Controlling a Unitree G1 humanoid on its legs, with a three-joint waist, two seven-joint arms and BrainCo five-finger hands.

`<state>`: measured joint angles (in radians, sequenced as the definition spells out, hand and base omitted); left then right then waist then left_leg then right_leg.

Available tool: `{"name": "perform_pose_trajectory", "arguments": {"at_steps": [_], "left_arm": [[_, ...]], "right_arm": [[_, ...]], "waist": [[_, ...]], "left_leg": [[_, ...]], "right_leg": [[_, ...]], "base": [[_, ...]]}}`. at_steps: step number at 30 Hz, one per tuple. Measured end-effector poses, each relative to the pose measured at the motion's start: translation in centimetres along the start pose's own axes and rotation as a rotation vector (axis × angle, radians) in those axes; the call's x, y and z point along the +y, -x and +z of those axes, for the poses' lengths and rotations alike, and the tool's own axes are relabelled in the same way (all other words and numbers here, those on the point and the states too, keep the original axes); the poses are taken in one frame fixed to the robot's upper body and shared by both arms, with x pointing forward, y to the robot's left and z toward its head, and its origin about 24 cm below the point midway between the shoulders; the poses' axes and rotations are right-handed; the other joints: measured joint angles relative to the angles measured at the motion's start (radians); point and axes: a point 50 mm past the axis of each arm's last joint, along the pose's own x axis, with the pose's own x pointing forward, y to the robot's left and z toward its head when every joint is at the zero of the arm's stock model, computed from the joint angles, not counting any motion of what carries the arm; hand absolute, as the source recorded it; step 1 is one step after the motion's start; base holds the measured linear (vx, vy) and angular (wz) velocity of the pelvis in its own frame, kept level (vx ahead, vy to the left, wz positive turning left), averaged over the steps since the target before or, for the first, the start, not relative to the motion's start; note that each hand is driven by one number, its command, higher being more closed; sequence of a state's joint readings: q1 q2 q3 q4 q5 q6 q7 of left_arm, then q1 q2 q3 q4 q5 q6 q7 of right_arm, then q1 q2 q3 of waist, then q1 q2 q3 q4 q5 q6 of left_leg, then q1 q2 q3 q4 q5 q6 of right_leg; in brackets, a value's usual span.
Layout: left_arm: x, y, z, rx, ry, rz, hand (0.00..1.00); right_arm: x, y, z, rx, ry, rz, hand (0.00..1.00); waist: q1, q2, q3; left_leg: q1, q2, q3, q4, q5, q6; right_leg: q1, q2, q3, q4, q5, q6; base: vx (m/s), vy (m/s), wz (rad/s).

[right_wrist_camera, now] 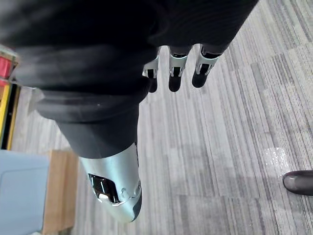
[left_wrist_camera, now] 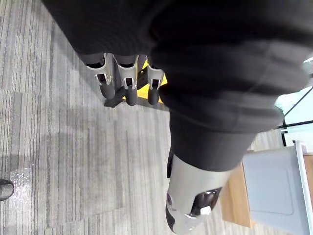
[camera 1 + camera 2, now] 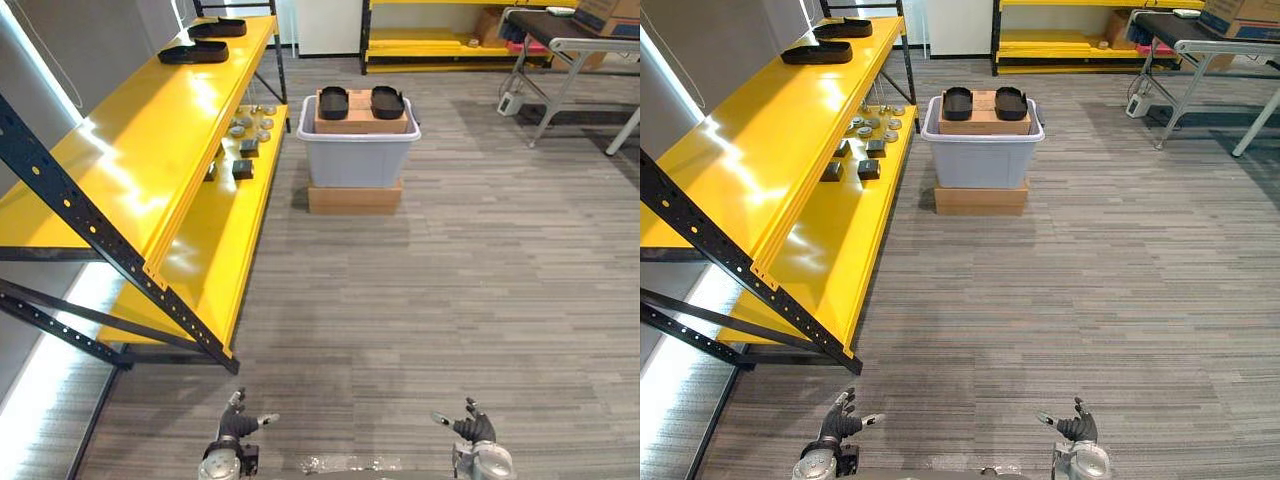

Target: Walk over and take plastic housings, then place them on the shelf

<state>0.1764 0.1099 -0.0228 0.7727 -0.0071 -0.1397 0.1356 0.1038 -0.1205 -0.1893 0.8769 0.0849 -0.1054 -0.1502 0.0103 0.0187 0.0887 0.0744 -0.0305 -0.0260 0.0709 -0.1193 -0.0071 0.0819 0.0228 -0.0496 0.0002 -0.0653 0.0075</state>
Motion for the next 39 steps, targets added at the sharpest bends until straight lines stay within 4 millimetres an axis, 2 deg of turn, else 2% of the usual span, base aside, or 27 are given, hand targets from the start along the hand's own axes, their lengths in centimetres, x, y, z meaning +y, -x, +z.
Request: {"name": "perform_pose_trajectory", "arguments": {"at_steps": [4, 6, 8, 9, 11, 13, 14, 15, 16, 17, 18, 19, 20, 22, 24, 26, 28, 29, 30, 31, 32, 33, 34, 36, 38, 39], "left_arm": [[0.7, -0.1, 0.0, 0.004, 0.036, 0.032, 0.00], [0.7, -0.1, 0.0, 0.006, 0.045, 0.037, 0.00], [0.9, -0.1, -0.1, 0.008, 0.061, 0.047, 0.00], [1.4, -0.1, 0.2, 0.000, 0.095, 0.074, 0.00], [1.6, -0.1, 0.4, -0.007, 0.119, 0.094, 0.00], [1.7, -0.2, 0.9, -0.030, 0.141, 0.102, 0.00], [1.7, -0.2, 1.2, -0.041, 0.143, 0.103, 0.00], [1.8, -0.2, 1.3, -0.046, 0.145, 0.105, 0.00], [2.0, -0.3, 1.6, -0.057, 0.157, 0.110, 0.00], [2.1, -0.3, 1.8, -0.066, 0.163, 0.113, 0.00], [2.2, -0.3, 1.9, -0.073, 0.165, 0.115, 0.00], [2.4, -0.3, 2.1, -0.081, 0.165, 0.120, 0.00], [2.6, -0.3, 2.2, -0.081, 0.164, 0.124, 0.00], [2.6, -0.5, 2.5, -0.089, 0.171, 0.128, 0.00], [2.6, -0.7, 3.1, -0.104, 0.175, 0.140, 0.00], [2.6, -1.0, 3.9, -0.127, 0.180, 0.143, 0.00], [2.3, -1.3, 4.5, -0.139, 0.185, 0.146, 0.00], [2.2, -1.4, 4.8, -0.148, 0.187, 0.143, 0.00], [2.2, -1.4, 4.9, -0.151, 0.187, 0.142, 0.00], [2.2, -1.4, 4.9, -0.148, 0.188, 0.142, 0.00], [1.9, -1.4, 4.6, -0.137, 0.199, 0.139, 0.00], [1.7, -1.1, 3.8, -0.116, 0.210, 0.141, 0.00], [1.7, -0.9, 3.4, -0.103, 0.212, 0.143, 0.00], [1.4, -0.8, 3.1, -0.096, 0.220, 0.137, 0.00], [1.2, -0.7, 3.3, -0.105, 0.230, 0.133, 0.00], [1.1, -0.7, 3.3, -0.104, 0.233, 0.132, 0.00]], "right_arm": [[-0.1, 0.0, 0.0, 0.004, -0.026, -0.006, 0.00], [-0.2, -0.1, 0.2, 0.005, -0.041, -0.015, 0.00], [-0.2, -0.4, 0.7, -0.005, -0.066, -0.024, 0.00], [0.0, -0.7, 1.7, -0.029, -0.087, -0.025, 0.00], [0.0, -0.8, 2.1, -0.038, -0.090, -0.031, 0.00], [0.1, -1.1, 2.8, -0.056, -0.099, -0.036, 0.00], [0.3, -1.2, 3.4, -0.068, -0.102, -0.033, 0.00], [0.3, -1.2, 3.4, -0.068, -0.103, -0.032, 0.00], [0.4, -1.2, 3.4, -0.067, -0.110, -0.030, 0.00], [0.5, -1.2, 3.4, -0.066, -0.113, -0.028, 0.00], [0.6, -1.2, 3.4, -0.066, -0.113, -0.026, 0.00], [0.9, -1.3, 3.6, -0.062, -0.113, -0.018, 0.00], [1.1, -1.4, 4.0, -0.069, -0.111, -0.012, 0.00], [1.5, -1.6, 4.8, -0.088, -0.109, 0.000, 0.00], [1.8, -1.7, 5.6, -0.108, -0.110, 0.010, 0.00], [1.6, -1.8, 6.0, -0.118, -0.110, 0.004, 0.00], [1.1, -1.8, 5.6, -0.108, -0.105, -0.016, 0.00], [1.0, -1.8, 5.6, -0.109, -0.105, -0.024, 0.00], [1.1, -1.8, 5.6, -0.110, -0.106, -0.022, 0.00], [1.2, -1.8, 5.8, -0.114, -0.108, -0.019, 0.00], [1.3, -1.8, 5.8, -0.114, -0.108, -0.018, 0.00], [1.5, -1.7, 5.5, -0.108, -0.106, -0.011, 0.00], [1.8, -1.6, 5.2, -0.107, -0.104, 0.000, 0.00], [1.6, -1.5, 5.2, -0.119, -0.114, -0.006, 0.00], [1.6, -1.5, 5.3, -0.123, -0.130, -0.007, 0.00], [1.5, -1.5, 5.5, -0.129, -0.137, -0.008, 0.00]], "waist": [[0.000, 0.000, 0.000], [0.001, 0.002, 0.002], [0.003, 0.003, 0.009], [0.003, 0.008, 0.027], [0.004, 0.011, 0.028], [0.005, 0.023, 0.037], [0.005, 0.028, 0.045], [0.005, 0.028, 0.050], [0.006, 0.026, 0.063], [0.006, 0.021, 0.071], [0.007, 0.016, 0.077], [0.009, 0.004, 0.087], [0.007, 0.003, 0.100], [0.005, 0.013, 0.114], [0.005, 0.022, 0.123], [0.000, 0.008, 0.137], [-0.028, -0.004, 0.134], [-0.038, 0.000, 0.132], [-0.048, 0.002, 0.133], [-0.048, 0.002, 0.133], [-0.047, 0.014, 0.140], [-0.038, 0.024, 0.143], [-0.027, 0.021, 0.145], [0.002, 0.006, 0.145], [0.006, 0.007, 0.144], [0.007, 0.009, 0.145]], "left_leg": [[-0.020, 0.000, 0.005, 0.002, -0.003, 0.004], [-0.038, 0.002, 0.009, 0.020, -0.015, 0.022], [-0.055, 0.005, 0.027, 0.055, -0.037, 0.022], [-0.080, 0.012, 0.037, 0.118, -0.076, 0.030], [-0.109, 0.015, 0.047, 0.160, -0.101, 0.034], [-0.140, 0.018, 0.055, 0.209, -0.131, 0.052], [-0.151, 0.015, 0.060, 0.244, -0.154, 0.062], [-0.151, 0.012, 0.064, 0.260, -0.164, 0.063], [-0.146, 0.006, 0.073, 0.285, -0.179, 0.067], [-0.138, -0.004, 0.072, 0.296, -0.199, 0.086], [-0.133, -0.009, 0.072, 0.297, -0.209, 0.102], [-0.120, -0.019, 0.072, 0.306, -0.221, 0.098], [-0.101, -0.017, 0.070, 0.299, -0.225, 0.092], [-0.077, 0.013, 0.062, 0.275, -0.229, 0.083], [-0.056, 0.049, 0.054, 0.242, -0.236, 0.071], [0.004, 0.066, 0.030, 0.189, -0.249, 0.036], [0.032, 0.085, -0.024, 0.170, -0.272, -0.006], [0.032, 0.103, -0.050, 0.180, -0.282, -0.024], [-0.001, 0.127, -0.065, 0.262, -0.280, -0.046], [-0.032, 0.136, -0.069, 0.340, -0.273, -0.059], [-0.124, 0.160, -0.083, 0.574, -0.215, -0.104], [-0.194, 0.204, -0.074, 0.802, -0.192, -0.094], [-0.232, 0.235, -0.048, 0.920, -0.193, -0.093], [-0.331, 0.257, 0.012, 1.010, -0.195, -0.089], [-0.418, 0.245, 0.058, 0.979, -0.195, -0.087], [-0.456, 0.230, 0.073, 0.937, -0.204, -0.073]], "right_leg": [[-0.019, 0.001, 0.005, 0.000, 0.000, 0.000], [-0.028, 0.003, 0.014, 0.001, 0.000, -0.001], [-0.036, 0.006, 0.026, 0.006, 0.000, 0.000], [-0.039, 0.012, 0.033, 0.012, -0.002, 0.003], [-0.058, 0.014, 0.042, 0.026, -0.008, 0.009], [-0.105, 0.013, 0.048, 0.105, -0.052, 0.028], [-0.148, 0.007, 0.048, 0.206, -0.102, 0.049], [-0.171, 0.002, 0.044, 0.267, -0.128, 0.064], [-0.222, -0.015, 0.026, 0.407, -0.167, 0.100], [-0.287, -0.035, -0.003, 0.549, -0.186, 0.095], [-0.319, -0.050, -0.028, 0.614, -0.205, 0.093], [-0.356, -0.083, -0.072, 0.674, -0.229, 0.083], [-0.376, -0.099, -0.105, 0.662, -0.240, 0.085], [-0.418, -0.087, -0.140, 0.590, -0.238, 0.084], [-0.466, -0.064, -0.141, 0.473, -0.195, 0.085], [-0.504, -0.070, -0.117, 0.321, -0.067, 0.072], [-0.533, -0.093, -0.136, 0.392, 0.024, 0.037], [-0.546, -0.093, -0.161, 0.462, -0.002, -0.017], [-0.555, -0.090, -0.190, 0.525, -0.066, -0.051], [-0.549, -0.086, -0.200, 0.539, -0.089, -0.066], [-0.492, -0.058, -0.218, 0.522, -0.123, -0.085], [-0.400, -0.011, -0.230, 0.465, -0.135, -0.102], [-0.331, 0.015, -0.229, 0.417, -0.139, -0.113], [-0.207, 0.033, -0.219, 0.323, -0.143, -0.124], [-0.146, 0.042, -0.210, 0.257, -0.143, -0.124], [-0.109, 0.049, -0.208, 0.217, -0.142, -0.125]], "base": [[0.02, 0.009, -0.04], [0.05, 0.019, -0.11], [0.05, 0.031, -0.23], [0.04, 0.045, -0.22], [0.02, 0.055, -0.21], [0.02, 0.063, -0.16], [0.03, 0.066, -0.09], [0.04, 0.096, -0.09], [0.06, 0.121, -0.02], [0.05, 0.102, -0.01], [0.11, 0.100, -0.01], [0.15, 0.055, -0.03], [0.19, 0.055, -0.02], [0.22, -0.024, 0.00], [0.26, -0.080, 0.01], [0.39, -0.194, 0.31], [0.44, -0.299, 0.80], [0.48, -0.356, 0.80], [0.47, -0.357, 0.54], [0.49, -0.361, 0.40], [0.54, -0.387, 0.20], [0.64, -0.432, 0.08], [0.51, -0.331, -0.13], [0.41, -0.239, -0.09], [0.34, -0.169, 0.02], [0.38, -0.097, 0.02]]}}
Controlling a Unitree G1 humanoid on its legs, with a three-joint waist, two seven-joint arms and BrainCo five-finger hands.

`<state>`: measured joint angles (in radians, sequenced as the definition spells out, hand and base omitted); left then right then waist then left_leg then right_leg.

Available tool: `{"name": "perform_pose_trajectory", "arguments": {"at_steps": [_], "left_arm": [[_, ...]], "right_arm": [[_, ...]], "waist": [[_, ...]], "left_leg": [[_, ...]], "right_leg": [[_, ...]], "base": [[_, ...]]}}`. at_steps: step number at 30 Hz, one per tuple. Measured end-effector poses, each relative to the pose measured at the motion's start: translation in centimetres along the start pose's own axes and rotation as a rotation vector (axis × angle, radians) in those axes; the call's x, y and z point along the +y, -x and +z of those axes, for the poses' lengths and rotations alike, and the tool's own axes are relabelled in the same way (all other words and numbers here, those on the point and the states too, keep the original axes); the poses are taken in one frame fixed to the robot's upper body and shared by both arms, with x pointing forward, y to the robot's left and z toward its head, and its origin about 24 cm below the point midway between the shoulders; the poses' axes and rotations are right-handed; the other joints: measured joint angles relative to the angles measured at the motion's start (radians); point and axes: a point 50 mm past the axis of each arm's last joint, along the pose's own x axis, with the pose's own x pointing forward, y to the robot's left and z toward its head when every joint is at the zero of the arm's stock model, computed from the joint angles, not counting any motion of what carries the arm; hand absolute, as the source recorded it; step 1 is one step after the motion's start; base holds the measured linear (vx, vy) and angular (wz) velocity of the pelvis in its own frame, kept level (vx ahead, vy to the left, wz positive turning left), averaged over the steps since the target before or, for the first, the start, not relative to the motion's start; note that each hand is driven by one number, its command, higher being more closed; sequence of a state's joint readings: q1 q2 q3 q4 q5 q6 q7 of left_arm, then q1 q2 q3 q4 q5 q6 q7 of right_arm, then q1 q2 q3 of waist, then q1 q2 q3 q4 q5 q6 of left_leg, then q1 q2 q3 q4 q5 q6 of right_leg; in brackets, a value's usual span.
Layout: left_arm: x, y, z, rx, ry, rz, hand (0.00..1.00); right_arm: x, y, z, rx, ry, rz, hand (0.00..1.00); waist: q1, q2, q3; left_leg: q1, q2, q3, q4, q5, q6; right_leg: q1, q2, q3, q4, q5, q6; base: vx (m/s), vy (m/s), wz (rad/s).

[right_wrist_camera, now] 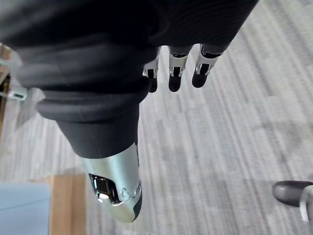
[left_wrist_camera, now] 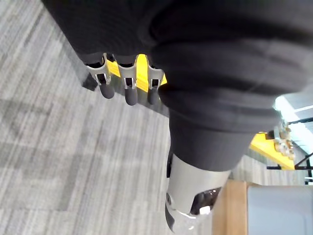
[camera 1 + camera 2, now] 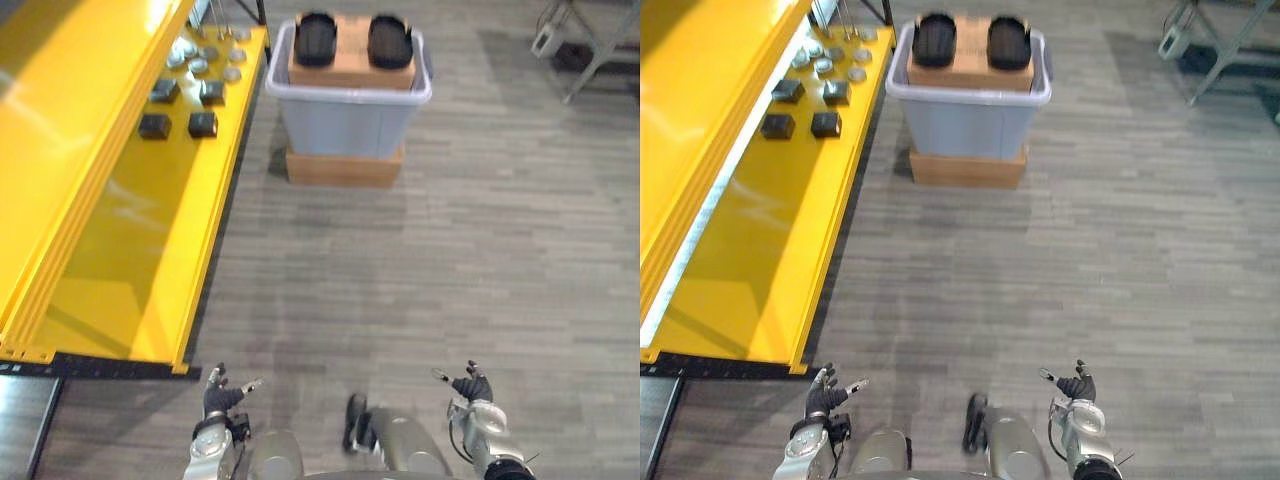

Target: Walk over and take plastic housings, then place them on the shelf

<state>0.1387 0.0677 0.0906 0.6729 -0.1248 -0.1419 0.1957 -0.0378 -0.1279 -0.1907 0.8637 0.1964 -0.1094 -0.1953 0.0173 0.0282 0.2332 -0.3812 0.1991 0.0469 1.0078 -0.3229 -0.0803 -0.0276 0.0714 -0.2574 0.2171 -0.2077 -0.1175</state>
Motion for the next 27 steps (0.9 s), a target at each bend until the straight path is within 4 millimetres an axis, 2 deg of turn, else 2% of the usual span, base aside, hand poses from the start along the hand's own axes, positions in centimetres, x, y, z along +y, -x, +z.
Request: {"name": "perform_pose_trajectory", "arguments": {"at_steps": [2, 3, 4, 5, 6, 7, 8, 9, 10, 11, 12, 13, 14, 15, 16, 17, 18, 20, 21, 22, 23, 24, 25, 26, 27], "left_arm": [[-0.3, 0.2, -0.3, 0.011, 0.010, -0.004, 0.00], [-0.6, 0.3, -0.5, 0.015, 0.017, -0.009, 0.00], [-0.7, 0.4, -0.7, 0.022, 0.021, -0.012, 0.00], [-0.7, 0.5, -0.8, 0.029, 0.023, -0.012, 0.00], [-0.7, 0.6, -0.9, 0.032, 0.023, -0.011, 0.00], [-0.6, 0.5, -0.9, 0.032, 0.024, -0.010, 0.00], [-0.4, 0.5, -0.8, 0.031, 0.031, -0.003, 0.00], [-0.5, 0.2, -0.4, 0.019, 0.040, -0.004, 0.00], [-1.0, 0.0, 0.0, 0.009, 0.053, -0.016, 0.00], [-1.2, 0.0, 0.1, 0.006, 0.055, -0.024, 0.00], [-1.3, 0.1, 0.0, 0.009, 0.052, -0.026, 0.00], [-1.3, 0.0, 0.1, 0.007, 0.046, -0.031, 0.00], [-1.6, -0.1, 0.4, -0.001, 0.041, -0.041, 0.00], [-2.0, -0.3, 0.9, -0.016, 0.038, -0.054, 0.00], [-2.1, -0.3, 1.0, -0.017, 0.038, -0.055, 0.00], [-2.2, -0.4, 1.1, -0.022, 0.041, -0.057, 0.00], [-2.2, -0.4, 1.2, -0.027, 0.042, -0.058, 0.00], [-2.3, -0.5, 1.3, -0.028, 0.043, -0.059, 0.00], [-2.2, -0.4, 1.1, -0.020, 0.041, -0.057, 0.00], [-2.0, -0.4, 0.8, -0.007, 0.035, -0.051, 0.00], [-1.8, -0.4, 0.6, 0.000, 0.029, -0.047, 0.00], [-1.5, -0.5, 0.1, 0.022, 0.015, -0.039, 0.00], [-1.4, -0.4, -0.1, 0.032, 0.012, -0.037, 0.00], [-1.2, -0.4, -0.6, 0.051, 0.005, -0.031, 0.00], [-0.9, -0.4, -0.8, 0.059, -0.005, -0.024, 0.00]], "right_arm": [[0.3, 0.0, 0.1, -0.001, -0.011, 0.008, 0.00], [0.3, -0.1, 0.3, -0.005, -0.018, 0.004, 0.00], [0.3, -0.2, 0.4, -0.006, -0.026, 0.000, 0.00], [0.5, -0.1, 0.4, -0.004, -0.037, 0.000, 0.00], [0.6, -0.1, 0.3, -0.001, -0.042, 0.002, 0.00], [0.9, 0.1, 0.0, 0.008, -0.047, 0.008, 0.00], [1.5, 0.3, -0.3, 0.017, -0.060, 0.019, 0.00], [1.8, 0.4, -0.6, 0.025, -0.063, 0.023, 0.00], [1.9, 0.5, -0.8, 0.032, -0.076, 0.022, 0.00], [1.9, 0.7, -1.2, 0.046, -0.083, 0.019, 0.00], [2.0, 1.0, -1.9, 0.063, -0.084, 0.020, 0.00], [1.9, 1.4, -2.6, 0.077, -0.084, 0.018, 0.00], [1.6, 1.7, -3.1, 0.085, -0.084, 0.012, 0.00], [1.5, 1.9, -3.6, 0.104, -0.081, 0.007, 0.00], [1.4, 2.0, -3.7, 0.107, -0.081, 0.006, 0.00], [1.4, 2.2, -4.0, 0.114, -0.083, 0.006, 0.00], [1.6, 2.5, -4.2, 0.112, -0.088, 0.011, 0.00], [1.8, 2.6, -4.3, 0.110, -0.095, 0.015, 0.00], [1.8, 2.7, -4.4, 0.115, -0.096, 0.015, 0.00], [1.7, 2.7, -4.7, 0.128, -0.093, 0.012, 0.00], [1.7, 2.8, -4.8, 0.134, -0.091, 0.012, 0.00], [1.8, 2.7, -5.1, 0.153, -0.085, 0.011, 0.00], [1.7, 2.7, -5.2, 0.159, -0.080, 0.009, 0.00], [1.6, 2.7, -5.5, 0.173, -0.071, 0.007, 0.00], [1.4, 2.7, -5.7, 0.179, -0.069, 0.003, 0.00]], "waist": [[0.011, -0.007, 0.000], [0.027, -0.005, 0.000], [0.048, -0.004, 0.001], [0.065, -0.006, 0.002], [0.078, -0.007, 0.001], [0.087, -0.017, -0.004], [0.087, -0.039, -0.016], [0.082, -0.055, -0.016], [0.082, -0.059, -0.017], [0.082, -0.058, -0.017], [0.080, -0.059, -0.017], [0.072, -0.057, -0.018], [0.067, -0.057, -0.018], [0.050, -0.056, -0.017], [0.046, -0.054, -0.017], [0.035, -0.049, -0.019], [0.024, -0.044, -0.025], [0.024, -0.041, -0.029], [0.024, -0.044, -0.031], [0.024, -0.046, -0.033], [0.024, -0.050, -0.037], [0.015, -0.062, -0.044], [0.004, -0.061, -0.046], [-0.006, -0.060, -0.059], [-0.002, -0.051, -0.068]], "left_leg": [[-0.053, -0.106, 0.038, -0.281, 0.003, 0.005], [-0.060, -0.147, 0.037, -0.441, 0.041, 0.009], [-0.063, -0.178, 0.041, -0.599, 0.107, 0.011], [-0.080, -0.200, 0.048, -0.714, 0.205, 0.029], [-0.082, -0.204, 0.054, -0.738, 0.241, 0.045], [-0.072, -0.217, 0.064, -0.739, 0.337, 0.116], [-0.069, -0.222, 0.080, -0.724, 0.378, 0.168], [-0.071, -0.234, 0.086, -0.697, 0.356, 0.180], [-0.073, -0.236, 0.096, -0.630, 0.291, 0.195], [-0.050, -0.238, 0.096, -0.589, 0.243, 0.198], [-0.009, -0.240, 0.092, -0.569, 0.205, 0.201], [0.061, -0.246, 0.077, -0.565, 0.156, 0.201], [0.107, -0.259, 0.060, -0.565, 0.124, 0.206], [0.188, -0.275, 0.027, -0.581, 0.101, 0.215], [0.204, -0.275, 0.023, -0.586, 0.098, 0.216], [0.275, -0.273, -0.007, -0.617, 0.082, 0.213], [0.330, -0.261, -0.043, -0.641, 0.047, 0.206], [0.373, -0.255, -0.073, -0.644, 0.006, 0.200], [0.399, -0.247, -0.086, -0.646, -0.016, 0.191], [0.435, -0.234, -0.102, -0.663, -0.035, 0.177], [0.450, -0.231, -0.111, -0.675, -0.040, 0.167], [0.498, -0.226, -0.139, -0.717, -0.050, 0.149], [0.514, -0.216, -0.157, -0.733, -0.057, 0.137], [0.542, -0.189, -0.188, -0.745, -0.068, 0.112], [0.552, -0.165, -0.198, -0.744, -0.074, 0.094]], "right_leg": [[0.089, 0.000, 0.021, -0.097, 0.004, 0.006], [0.114, -0.001, 0.037, -0.126, 0.005, 0.010], [0.137, -0.001, 0.058, -0.151, 0.002, 0.017], [0.173, 0.002, 0.082, -0.180, -0.008, 0.036], [0.193, 0.002, 0.093, -0.192, -0.014, 0.047], [0.223, -0.004, 0.117, -0.205, -0.026, 0.067], [0.231, -0.026, 0.124, -0.200, -0.038, 0.089], [0.228, -0.041, 0.126, -0.187, -0.041, 0.094], [0.220, -0.056, 0.124, -0.118, -0.044, 0.118], [0.203, -0.066, 0.123, -0.009, -0.047, 0.124], [0.162, -0.075, 0.119, 0.166, -0.040, 0.154], [0.053, -0.107, 0.122, 0.478, 0.040, 0.228], [-0.021, -0.131, 0.122, 0.686, 0.043, 0.213], [-0.123, -0.165, 0.116, 0.869, 0.017, 0.173], [-0.138, -0.168, 0.114, 0.879, 0.011, 0.166], [-0.196, -0.180, 0.077, 0.870, -0.016, 0.148], [-0.255, -0.194, 0.032, 0.788, -0.048, 0.142], [-0.325, -0.196, 0.001, 0.669, -0.057, 0.148], [-0.349, -0.192, -0.007, 0.558, -0.051, 0.154], [-0.353, -0.172, -0.015, 0.344, -0.011, 0.171], [-0.355, -0.165, -0.014, 0.232, 0.024, 0.175], [-0.372, -0.157, 0.002, 0.053, 0.124, 0.175], [-0.379, -0.144, 0.009, 0.024, 0.170, 0.177], [-0.362, -0.119, 0.018, -0.006, 0.279, 0.132], [-0.345, -0.104, 0.017, -0.017, 0.367, 0.065]], "base": [[0.45, -0.062, -0.15], [0.42, 0.001, -0.49], [0.52, 0.040, -0.70], [0.45, 0.063, -0.67], [0.51, 0.081, -0.67], [0.57, 0.081, -0.40], [0.61, 0.083, -0.25], [0.61, 0.096, -0.04], [0.59, 0.124, -0.05], [0.57, 0.142, -0.08], [0.55, 0.157, 0.02], [0.55, 0.149, 0.18], [0.76, 0.165, 0.58], [0.54, 0.104, 0.59], [0.51, 0.078, 0.69], [0.45, 0.035, 0.62], [0.53, 0.030, 0.65], [0.39, -0.030, 0.43], [0.46, -0.098, 0.36], [0.47, -0.116, 0.34], [0.61, -0.199, 0.50], [0.54, -0.200, 0.51], [0.69, -0.278, 0.71], [0.62, -0.274, 0.54], [0.63, -0.277, 0.38]]}}
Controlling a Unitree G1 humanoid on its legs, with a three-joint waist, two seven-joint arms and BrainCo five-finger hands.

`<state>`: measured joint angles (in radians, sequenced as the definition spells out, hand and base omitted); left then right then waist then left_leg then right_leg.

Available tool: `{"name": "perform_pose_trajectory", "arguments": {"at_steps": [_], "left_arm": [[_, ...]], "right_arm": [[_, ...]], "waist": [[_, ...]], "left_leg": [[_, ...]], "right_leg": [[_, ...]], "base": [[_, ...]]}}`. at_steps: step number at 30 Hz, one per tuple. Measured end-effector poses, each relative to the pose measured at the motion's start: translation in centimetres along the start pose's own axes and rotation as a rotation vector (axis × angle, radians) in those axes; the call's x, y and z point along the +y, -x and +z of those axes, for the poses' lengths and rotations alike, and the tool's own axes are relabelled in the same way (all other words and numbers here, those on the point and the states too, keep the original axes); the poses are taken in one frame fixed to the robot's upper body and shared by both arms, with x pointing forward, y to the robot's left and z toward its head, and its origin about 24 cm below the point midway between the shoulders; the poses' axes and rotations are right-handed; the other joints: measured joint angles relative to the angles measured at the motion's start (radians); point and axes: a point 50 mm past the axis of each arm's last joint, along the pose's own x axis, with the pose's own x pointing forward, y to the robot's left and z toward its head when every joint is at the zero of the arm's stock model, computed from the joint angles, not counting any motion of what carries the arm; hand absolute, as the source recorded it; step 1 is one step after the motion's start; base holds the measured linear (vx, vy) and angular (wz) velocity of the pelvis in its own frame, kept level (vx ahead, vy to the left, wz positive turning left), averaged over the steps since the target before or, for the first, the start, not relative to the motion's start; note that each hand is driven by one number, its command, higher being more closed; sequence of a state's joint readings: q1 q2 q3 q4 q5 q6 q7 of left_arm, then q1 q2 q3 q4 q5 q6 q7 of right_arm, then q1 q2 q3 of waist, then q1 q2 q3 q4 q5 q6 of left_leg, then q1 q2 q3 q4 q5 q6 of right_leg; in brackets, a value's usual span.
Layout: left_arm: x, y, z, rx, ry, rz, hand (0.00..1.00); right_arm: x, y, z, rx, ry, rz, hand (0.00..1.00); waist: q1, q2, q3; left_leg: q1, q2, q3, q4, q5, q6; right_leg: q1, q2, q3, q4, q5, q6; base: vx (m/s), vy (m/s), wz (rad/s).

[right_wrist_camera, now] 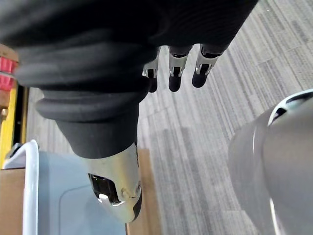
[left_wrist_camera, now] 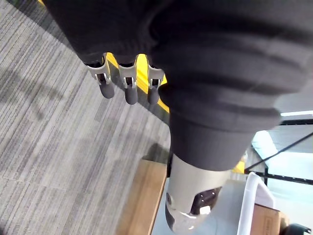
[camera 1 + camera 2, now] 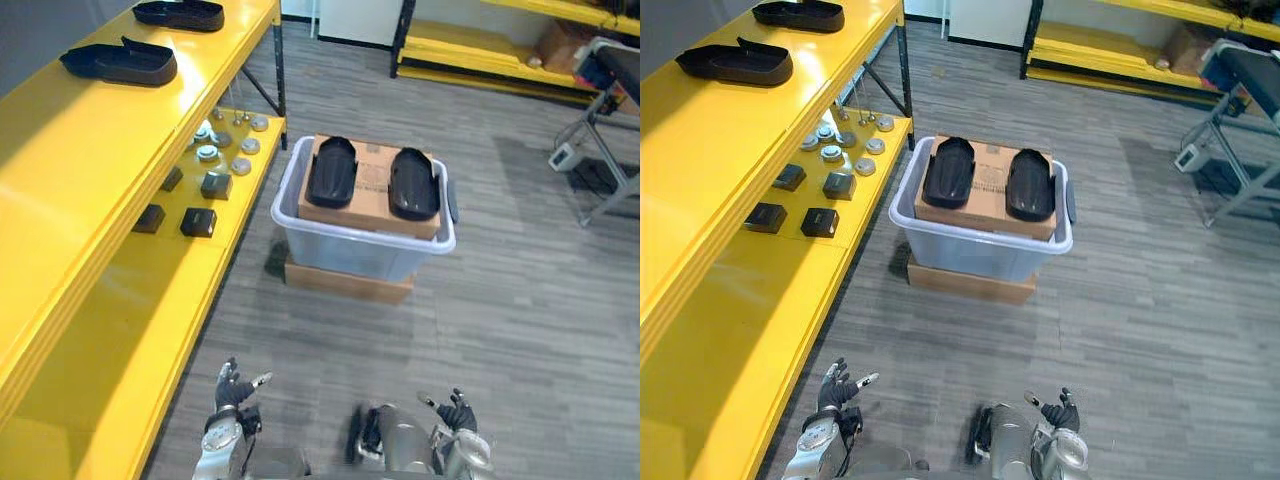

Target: Walk over and take plastic housings, then place them on the shelf

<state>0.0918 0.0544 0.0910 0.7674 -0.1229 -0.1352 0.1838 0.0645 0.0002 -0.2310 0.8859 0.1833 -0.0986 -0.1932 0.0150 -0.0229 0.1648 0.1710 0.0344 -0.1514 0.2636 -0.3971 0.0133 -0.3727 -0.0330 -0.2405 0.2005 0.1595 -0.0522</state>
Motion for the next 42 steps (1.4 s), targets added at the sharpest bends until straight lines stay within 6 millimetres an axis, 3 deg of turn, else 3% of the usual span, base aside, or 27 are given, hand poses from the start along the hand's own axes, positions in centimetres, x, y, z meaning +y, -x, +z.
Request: {"name": "perform_pose_trajectory", "arguments": {"at_steps": [1, 2, 3, 4, 5, 7, 9, 12, 13, 14, 15, 17, 24, 27, 29, 30, 31, 32, 36, 38, 42], "left_arm": [[-0.1, 0.1, -0.4, 0.017, 0.001, 0.002, 0.00], [-0.1, 0.1, -0.7, 0.029, 0.004, 0.007, 0.00], [-0.2, 0.2, -0.7, 0.033, 0.015, 0.007, 0.00], [-0.6, 0.4, -1.1, 0.046, 0.045, 0.017, 0.00], [-0.6, 0.6, -1.3, 0.047, 0.049, 0.018, 0.00], [-0.3, 0.6, -1.4, 0.045, 0.046, 0.025, 0.00], [-0.4, 0.6, -1.4, 0.046, 0.050, 0.018, 0.00], [-0.6, 0.8, -1.6, 0.052, 0.051, 0.001, 0.00], [-0.9, 0.8, -1.6, 0.052, 0.051, -0.007, 0.00], [-1.4, 0.7, -1.5, 0.049, 0.046, -0.026, 0.00], [-1.3, 0.6, -1.4, 0.049, 0.040, -0.025, 0.00], [-1.1, 0.6, -1.4, 0.049, 0.026, -0.025, 0.00], [0.2, 0.6, -1.6, 0.051, -0.004, -0.002, 0.00], [0.4, 0.6, -1.5, 0.049, -0.009, 0.001, 0.00], [0.7, 0.8, -1.6, 0.040, -0.012, 0.006, 0.00], [0.7, 0.8, -1.6, 0.040, -0.012, 0.006, 0.00], [1.1, 1.0, -1.8, 0.039, -0.031, 0.005, 0.00], [1.3, 1.2, -2.0, 0.041, -0.038, 0.009, 0.00], [1.4, 1.3, -2.2, 0.046, -0.064, -0.009, 0.00], [1.2, 1.4, -2.2, 0.042, -0.071, -0.033, 0.00], [0.5, 1.5, -2.2, 0.038, -0.090, -0.062, 0.00]], "right_arm": [[-0.1, -0.2, 0.2, 0.000, 0.006, -0.003, 0.00], [0.5, -0.5, 0.9, -0.010, 0.006, 0.009, 0.00], [0.6, -0.5, 1.1, -0.017, 0.007, 0.012, 0.00], [0.6, -0.5, 1.3, -0.031, 0.016, 0.018, 0.00], [0.8, -0.5, 1.5, -0.039, 0.023, 0.028, 0.00], [1.4, -0.5, 2.0, -0.061, 0.015, 0.042, 0.00], [1.3, -0.6, 2.3, -0.070, 0.012, 0.040, 0.00], [0.8, -0.7, 2.2, -0.061, -0.011, 0.019, 0.00], [0.4, -0.7, 2.1, -0.060, -0.009, 0.009, 0.00], [-0.5, -0.6, 1.6, -0.045, -0.004, -0.014, 0.00], [-0.6, -0.6, 1.2, -0.029, -0.009, -0.020, 0.00], [-0.8, -0.2, 0.2, 0.000, -0.031, -0.035, 0.00], [-1.5, -0.3, 0.7, -0.021, -0.071, -0.064, 0.00], [-3.7, -0.7, 2.5, -0.077, -0.138, -0.143, 0.00], [-6.4, -0.9, 5.6, -0.190, -0.175, -0.208, 0.00], [-6.4, -0.9, 5.6, -0.190, -0.175, -0.208, 0.00], [-8.4, -0.7, 8.8, -0.305, -0.205, -0.267, 0.00], [-9.1, -0.4, 10.7, -0.376, -0.223, -0.284, 0.00], [-8.9, 1.1, 15.6, -0.588, -0.239, -0.264, 0.00], [-7.4, 2.3, 18.8, -0.727, -0.231, -0.220, 0.00], [-4.7, 2.8, 21.4, -0.823, -0.106, -0.192, 0.00]], "waist": [[0.004, 0.028, -0.003], [-0.002, 0.030, -0.003], [-0.006, 0.030, -0.003], [-0.003, 0.037, -0.002], [0.004, 0.040, -0.001], [0.020, 0.040, -0.004], [0.034, 0.037, -0.002], [0.040, 0.045, -0.001], [0.038, 0.053, -0.003], [0.031, 0.072, -0.008], [0.030, 0.062, -0.006], [0.030, 0.037, -0.010], [0.030, 0.027, -0.012], [0.028, 0.027, -0.012], [0.027, 0.028, -0.013], [0.027, 0.028, -0.013], [0.027, 0.026, -0.015], [0.026, 0.024, -0.016], [0.025, 0.024, -0.018], [0.025, 0.024, -0.018], [0.026, 0.025, -0.018]], "left_leg": [[0.000, 0.037, -0.014, 0.011, 0.007, -0.032], [-0.015, 0.038, -0.014, 0.069, 0.051, -0.100], [-0.029, 0.035, -0.008, 0.133, 0.084, -0.106], [-0.091, 0.036, 0.009, 0.338, 0.172, -0.111], [-0.175, 0.070, 0.047, 0.554, 0.169, -0.100], [-0.282, 0.109, 0.119, 0.703, 0.137, -0.078], [-0.365, 0.125, 0.167, 0.651, 0.104, -0.080], [-0.409, 0.130, 0.159, 0.360, 0.101, -0.097], [-0.403, 0.127, 0.147, 0.251, 0.121, -0.115], [-0.390, 0.121, 0.114, 0.107, 0.254, -0.120], [-0.376, 0.112, 0.116, 0.095, 0.267, -0.097], [-0.333, 0.078, 0.149, 0.044, 0.276, -0.086], [-0.307, 0.050, 0.208, 0.041, 0.247, -0.043], [-0.308, 0.044, 0.214, 0.047, 0.231, -0.040], [-0.316, 0.037, 0.219, 0.046, 0.219, -0.038], [-0.316, 0.037, 0.219, 0.046, 0.219, -0.038], [-0.316, 0.030, 0.232, 0.034, 0.217, -0.034], [-0.318, 0.026, 0.237, 0.027, 0.221, -0.028], [-0.321, 0.015, 0.231, 0.020, 0.224, -0.023], [-0.329, 0.012, 0.228, 0.016, 0.225, -0.021], [-0.331, 0.008, 0.212, 0.013, 0.228, -0.017]], "right_leg": [[0.000, 0.027, -0.022, 0.029, -0.023, -0.028], [0.008, 0.029, -0.037, 0.074, -0.074, -0.050], [0.030, 0.034, -0.043, 0.077, -0.095, -0.052], [0.115, 0.049, -0.051, 0.040, -0.123, -0.050], [0.201, 0.075, -0.048, -0.018, -0.134, -0.056], [0.285, 0.105, -0.024, -0.084, -0.140, -0.062], [0.334, 0.105, 0.004, -0.124, -0.141, -0.062], [0.382, 0.097, 0.033, -0.162, -0.148, -0.040], [0.392, 0.096, 0.034, -0.165, -0.154, -0.028], [0.400, 0.100, 0.031, -0.164, -0.169, -0.004], [0.406, 0.088, 0.036, -0.162, -0.174, 0.006], [0.410, 0.043, 0.055, -0.143, -0.195, 0.045], [0.401, 0.005, 0.111, -0.127, -0.212, 0.086], [0.397, -0.001, 0.124, -0.128, -0.216, 0.093], [0.383, -0.007, 0.137, -0.130, -0.217, 0.100], [0.383, -0.007, 0.137, -0.130, -0.217, 0.100], [0.372, -0.014, 0.149, -0.133, -0.217, 0.105], [0.366, -0.018, 0.156, -0.133, -0.215, 0.107], [0.359, -0.018, 0.163, -0.137, -0.216, 0.108], [0.347, -0.019, 0.171, -0.140, -0.216, 0.108], [0.350, -0.021, 0.167, -0.151, -0.216, 0.108]], "base": [[0.62, -0.264, 0.21], [0.47, -0.201, 0.16], [0.56, -0.263, 0.22], [0.60, -0.255, 0.12], [0.50, -0.205, 0.05], [0.41, -0.122, -0.32], [0.36, -0.068, -0.41], [0.24, 0.049, -0.30], [0.18, 0.174, 0.02], [0.17, 0.199, 0.07], [0.20, 0.234, 0.08], [0.16, 0.177, -0.05], [0.06, 0.101, -0.19], [0.00, 0.048, -0.13], [0.01, 0.050, -0.10], [0.04, 0.058, -0.13], [0.06, 0.044, -0.19], [0.07, 0.040, -0.20], [0.10, 0.013, -0.08], [0.07, -0.010, -0.09], [0.03, -0.010, 0.01]]}}
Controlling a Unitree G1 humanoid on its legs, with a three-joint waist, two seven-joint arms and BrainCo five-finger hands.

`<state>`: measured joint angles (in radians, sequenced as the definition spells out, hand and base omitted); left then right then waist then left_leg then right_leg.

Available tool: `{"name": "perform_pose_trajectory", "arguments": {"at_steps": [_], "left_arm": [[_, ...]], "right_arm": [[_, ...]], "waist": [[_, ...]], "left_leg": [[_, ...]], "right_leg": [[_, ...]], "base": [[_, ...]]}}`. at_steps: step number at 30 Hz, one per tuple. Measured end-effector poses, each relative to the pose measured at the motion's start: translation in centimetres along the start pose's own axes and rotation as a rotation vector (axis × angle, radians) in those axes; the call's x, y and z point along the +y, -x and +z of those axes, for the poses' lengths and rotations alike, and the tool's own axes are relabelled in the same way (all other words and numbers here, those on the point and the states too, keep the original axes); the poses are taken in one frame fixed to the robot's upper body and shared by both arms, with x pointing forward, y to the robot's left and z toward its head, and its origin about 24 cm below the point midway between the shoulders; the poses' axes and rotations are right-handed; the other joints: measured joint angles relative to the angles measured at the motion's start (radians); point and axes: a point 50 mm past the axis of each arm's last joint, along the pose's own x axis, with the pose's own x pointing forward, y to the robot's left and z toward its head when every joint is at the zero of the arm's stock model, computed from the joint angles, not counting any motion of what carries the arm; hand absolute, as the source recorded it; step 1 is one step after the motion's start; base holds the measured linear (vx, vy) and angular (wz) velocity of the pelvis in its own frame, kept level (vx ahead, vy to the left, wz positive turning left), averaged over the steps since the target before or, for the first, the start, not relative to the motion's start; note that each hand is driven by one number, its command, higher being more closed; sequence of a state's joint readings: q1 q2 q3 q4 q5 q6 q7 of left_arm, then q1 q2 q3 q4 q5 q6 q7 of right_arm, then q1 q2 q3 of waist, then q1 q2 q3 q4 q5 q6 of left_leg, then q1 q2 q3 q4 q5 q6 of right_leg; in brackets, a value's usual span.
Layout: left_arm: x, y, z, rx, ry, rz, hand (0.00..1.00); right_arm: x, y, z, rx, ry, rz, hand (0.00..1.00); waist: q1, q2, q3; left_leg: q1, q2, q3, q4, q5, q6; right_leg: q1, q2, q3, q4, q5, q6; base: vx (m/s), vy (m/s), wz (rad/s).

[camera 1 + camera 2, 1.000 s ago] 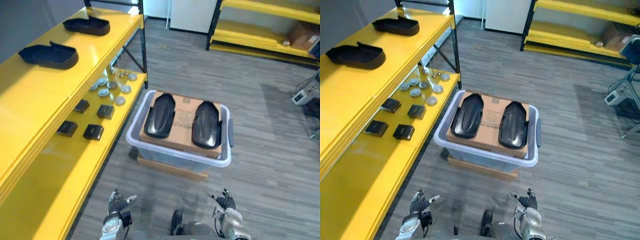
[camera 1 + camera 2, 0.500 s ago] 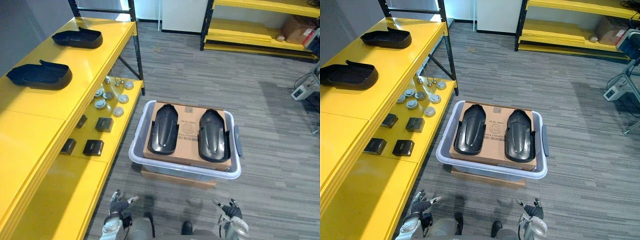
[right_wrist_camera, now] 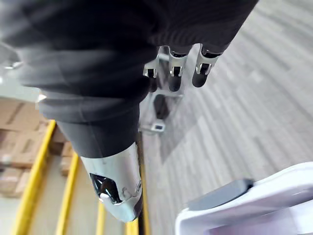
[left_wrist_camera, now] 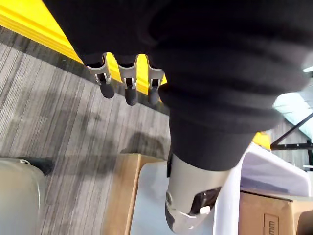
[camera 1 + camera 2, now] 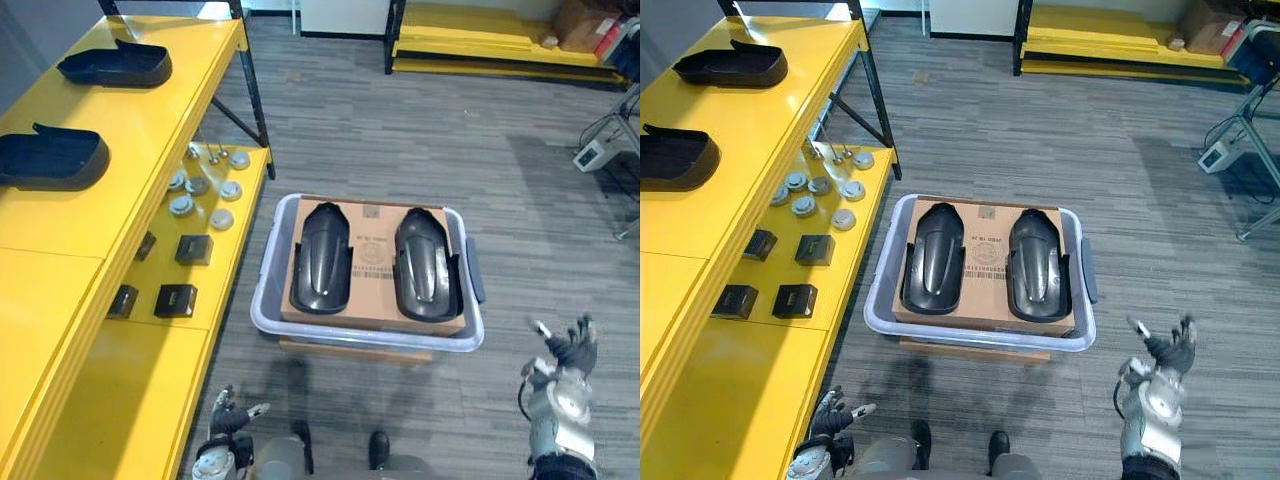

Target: Walk over and take plastic housings, then place them on the shelf

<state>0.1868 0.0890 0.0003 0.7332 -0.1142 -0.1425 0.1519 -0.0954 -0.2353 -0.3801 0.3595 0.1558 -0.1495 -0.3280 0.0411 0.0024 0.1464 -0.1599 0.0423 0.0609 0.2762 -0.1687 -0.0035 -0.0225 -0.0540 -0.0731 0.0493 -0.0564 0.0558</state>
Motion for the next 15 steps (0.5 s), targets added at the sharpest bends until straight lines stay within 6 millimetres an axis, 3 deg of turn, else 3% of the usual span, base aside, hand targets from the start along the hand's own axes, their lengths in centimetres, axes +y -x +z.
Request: {"name": "perform_pose_trajectory", "arguments": {"at_steps": [6, 8, 10, 15], "left_arm": [[-0.9, 0.3, -0.3, 0.004, -0.028, -0.041, 0.00], [-1.7, 0.4, 0.0, -0.021, -0.033, -0.068, 0.00], [-2.0, 0.4, 0.4, -0.038, -0.030, -0.076, 0.00], [-2.0, 0.4, 0.4, -0.039, -0.017, -0.063, 0.00]], "right_arm": [[4.2, -2.0, 0.9, -0.013, 0.161, 0.102, 0.00], [5.3, -3.2, 1.6, -0.007, 0.186, 0.108, 0.00], [6.1, -4.0, 2.1, 0.009, 0.187, 0.099, 0.00], [7.2, -5.3, 2.8, 0.054, 0.193, 0.070, 0.00]], "waist": [[0.001, 0.014, 0.005], [0.002, 0.033, 0.020], [0.007, 0.047, 0.040], [0.019, 0.052, 0.082]], "left_leg": [[-0.010, -0.020, -0.018, -0.041, 0.037, 0.013], [-0.029, -0.028, -0.030, -0.063, 0.061, 0.017], [-0.047, -0.031, -0.034, -0.071, 0.079, 0.023], [-0.094, -0.052, -0.061, -0.100, 0.132, 0.028]], "right_leg": [[-0.020, -0.019, -0.012, -0.001, 0.010, 0.006], [-0.045, -0.022, -0.015, -0.001, 0.028, 0.013], [-0.064, -0.030, -0.015, -0.003, 0.047, 0.013], [-0.112, -0.039, -0.032, -0.008, 0.081, 0.019]], "base": [[-0.04, 0.003, 0.08], [-0.10, 0.017, 0.14], [-0.13, 0.046, 0.11], [-0.16, 0.037, 0.14]]}}
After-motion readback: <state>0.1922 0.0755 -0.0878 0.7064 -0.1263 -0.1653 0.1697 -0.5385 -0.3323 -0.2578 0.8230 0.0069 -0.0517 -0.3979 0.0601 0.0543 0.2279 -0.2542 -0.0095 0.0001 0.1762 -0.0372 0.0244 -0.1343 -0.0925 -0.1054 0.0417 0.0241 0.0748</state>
